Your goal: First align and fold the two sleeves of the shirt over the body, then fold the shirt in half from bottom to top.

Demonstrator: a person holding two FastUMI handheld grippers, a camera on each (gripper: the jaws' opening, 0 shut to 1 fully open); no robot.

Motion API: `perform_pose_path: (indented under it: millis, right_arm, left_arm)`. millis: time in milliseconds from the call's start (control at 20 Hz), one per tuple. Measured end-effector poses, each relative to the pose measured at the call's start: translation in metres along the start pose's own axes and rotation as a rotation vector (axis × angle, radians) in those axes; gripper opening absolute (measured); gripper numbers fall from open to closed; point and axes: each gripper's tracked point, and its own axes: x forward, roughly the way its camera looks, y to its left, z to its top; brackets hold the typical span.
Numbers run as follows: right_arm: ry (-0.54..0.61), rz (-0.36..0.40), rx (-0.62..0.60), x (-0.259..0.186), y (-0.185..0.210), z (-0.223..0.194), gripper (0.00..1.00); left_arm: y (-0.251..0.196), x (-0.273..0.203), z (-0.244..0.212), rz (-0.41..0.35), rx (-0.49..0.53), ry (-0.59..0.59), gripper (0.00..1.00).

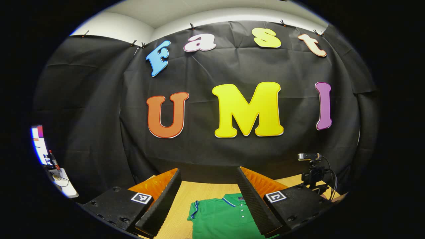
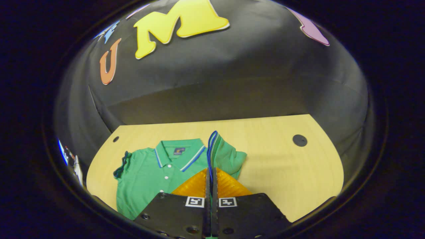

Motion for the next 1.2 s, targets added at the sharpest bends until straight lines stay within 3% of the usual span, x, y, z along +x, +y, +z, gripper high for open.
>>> perform_pose_path:
  millis: [300, 350, 500, 650, 750, 1000, 1200]
  right_arm:
    - [0.037, -0.003, 0.079, 0.038, 0.054, -0.018, 0.04]
    - [0.041, 0.006, 0.086, 0.033, 0.059, -0.018, 0.24]
    - [-0.004, -0.017, 0.066, 0.019, 0.056, -0.011, 0.46]
    - [-0.064, -0.053, 0.014, -0.012, 0.046, 0.002, 0.84]
    - [-0.137, -0.073, -0.012, -0.044, 0.042, 0.019, 0.93]
    - [-0.297, -0.105, -0.119, -0.153, 0.044, 0.049, 0.96]
    - [-0.357, -0.111, -0.126, -0.224, 0.053, 0.055, 0.96]
  left_arm:
    - [0.015, -0.004, -0.008, 0.011, 0.011, 0.016, 1.00]
    - [0.017, -0.004, -0.008, 0.012, 0.011, 0.017, 1.00]
    - [0.021, -0.001, -0.011, 0.008, 0.007, 0.018, 1.00]
    - [0.021, 0.005, -0.023, -0.017, -0.001, 0.026, 1.00]
    - [0.023, 0.010, -0.040, -0.039, -0.003, 0.050, 1.00]
    - [0.035, 0.034, -0.105, -0.065, 0.015, 0.142, 1.00]
    - [0.048, 0.066, -0.167, -0.058, -0.005, 0.228, 1.00]
